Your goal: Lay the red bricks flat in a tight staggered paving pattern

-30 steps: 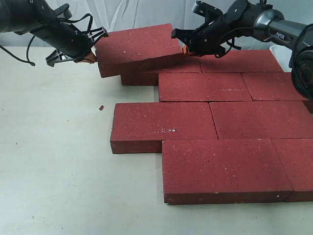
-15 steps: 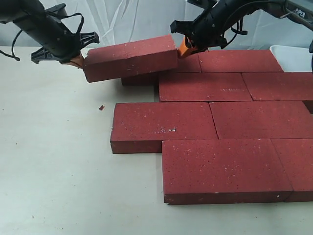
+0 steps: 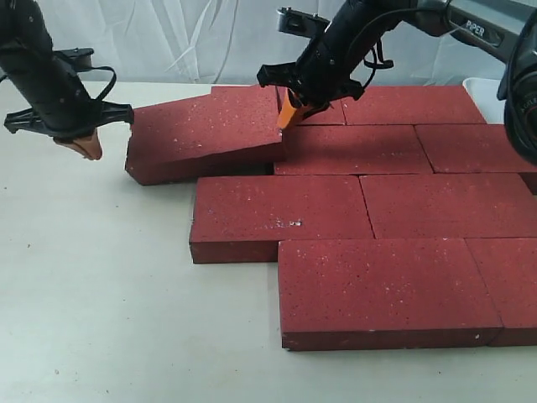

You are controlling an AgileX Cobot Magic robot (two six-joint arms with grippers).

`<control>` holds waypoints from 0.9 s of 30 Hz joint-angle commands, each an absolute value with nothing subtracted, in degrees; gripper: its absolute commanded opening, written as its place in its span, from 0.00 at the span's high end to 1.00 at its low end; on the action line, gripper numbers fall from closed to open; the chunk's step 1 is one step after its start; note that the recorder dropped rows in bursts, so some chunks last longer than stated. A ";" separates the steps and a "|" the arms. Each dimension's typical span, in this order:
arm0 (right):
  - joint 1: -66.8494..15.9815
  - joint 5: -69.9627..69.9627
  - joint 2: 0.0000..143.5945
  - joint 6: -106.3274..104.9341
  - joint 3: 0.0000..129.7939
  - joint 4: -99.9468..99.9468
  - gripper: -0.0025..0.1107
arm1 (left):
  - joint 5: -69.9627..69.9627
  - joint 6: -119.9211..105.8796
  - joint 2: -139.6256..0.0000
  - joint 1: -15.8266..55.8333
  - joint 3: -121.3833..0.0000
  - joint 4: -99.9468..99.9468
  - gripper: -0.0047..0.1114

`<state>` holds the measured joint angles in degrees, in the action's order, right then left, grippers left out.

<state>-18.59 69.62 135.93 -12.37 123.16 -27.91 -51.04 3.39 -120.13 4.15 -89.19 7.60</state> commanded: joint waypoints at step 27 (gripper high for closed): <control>-21.54 66.39 136.16 -4.26 123.07 -23.93 0.99 | -42.53 -16.93 -125.40 0.50 -85.07 32.34 0.96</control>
<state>-20.98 65.35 135.96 -4.07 123.16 -22.71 -40.48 -16.73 -125.46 1.20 -85.36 33.14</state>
